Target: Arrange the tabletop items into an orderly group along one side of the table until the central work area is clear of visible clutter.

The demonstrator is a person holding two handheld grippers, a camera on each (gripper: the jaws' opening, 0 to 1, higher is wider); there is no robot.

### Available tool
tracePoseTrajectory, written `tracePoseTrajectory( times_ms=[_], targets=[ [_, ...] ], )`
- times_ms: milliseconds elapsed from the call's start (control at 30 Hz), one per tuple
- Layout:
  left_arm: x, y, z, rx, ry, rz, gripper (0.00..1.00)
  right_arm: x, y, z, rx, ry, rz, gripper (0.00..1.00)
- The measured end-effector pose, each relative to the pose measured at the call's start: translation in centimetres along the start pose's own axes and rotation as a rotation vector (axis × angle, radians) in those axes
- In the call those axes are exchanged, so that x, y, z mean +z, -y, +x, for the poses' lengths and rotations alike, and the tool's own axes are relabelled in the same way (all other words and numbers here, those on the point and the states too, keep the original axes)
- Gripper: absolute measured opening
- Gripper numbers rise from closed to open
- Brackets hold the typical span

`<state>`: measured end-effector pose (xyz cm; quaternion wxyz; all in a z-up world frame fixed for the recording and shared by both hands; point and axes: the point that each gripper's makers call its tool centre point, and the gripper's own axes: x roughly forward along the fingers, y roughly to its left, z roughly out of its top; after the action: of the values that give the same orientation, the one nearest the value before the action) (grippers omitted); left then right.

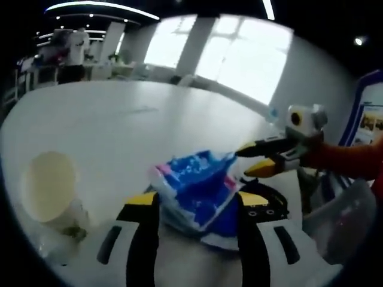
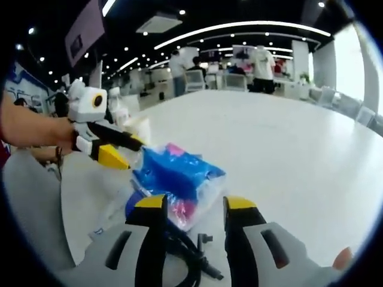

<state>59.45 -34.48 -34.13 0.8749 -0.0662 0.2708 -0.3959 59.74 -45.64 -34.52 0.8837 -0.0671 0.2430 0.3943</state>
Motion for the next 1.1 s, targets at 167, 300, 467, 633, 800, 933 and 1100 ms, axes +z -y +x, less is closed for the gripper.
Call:
tracePoseTrajectory(
  times_ms=[167, 300, 467, 633, 800, 933, 1100],
  targets=[
    [-0.3, -0.5, 0.2, 0.024, -0.006, 0.003, 0.40, -0.3, -0.1, 0.5, 0.009, -0.007, 0.003, 0.32],
    [-0.4, -0.9, 0.3, 0.045, -0.007, 0.007, 0.33, -0.5, 0.0, 0.8, 0.012, -0.011, 0.012, 0.30],
    [-0.8, -1.3, 0.5, 0.062, -0.018, -0.001, 0.28, -0.7, -0.1, 1.2, 0.017, -0.016, 0.023, 0.27],
    [-1.1, -1.6, 0.6, 0.077, -0.030, 0.008, 0.22, -0.9, -0.1, 1.4, 0.021, -0.024, 0.031, 0.22],
    [-1.1, -1.8, 0.7, 0.078, -0.039, 0.018, 0.18, -0.8, 0.1, 1.4, 0.014, -0.024, 0.026, 0.18],
    [-1.2, -1.9, 0.7, 0.078, -0.046, 0.028, 0.13, -0.9, 0.3, 1.4, 0.006, -0.025, 0.019, 0.12],
    [-1.0, -1.8, 0.8, 0.076, -0.044, 0.038, 0.09, -0.8, 0.6, 1.3, -0.005, -0.021, 0.013, 0.07]
  ],
)
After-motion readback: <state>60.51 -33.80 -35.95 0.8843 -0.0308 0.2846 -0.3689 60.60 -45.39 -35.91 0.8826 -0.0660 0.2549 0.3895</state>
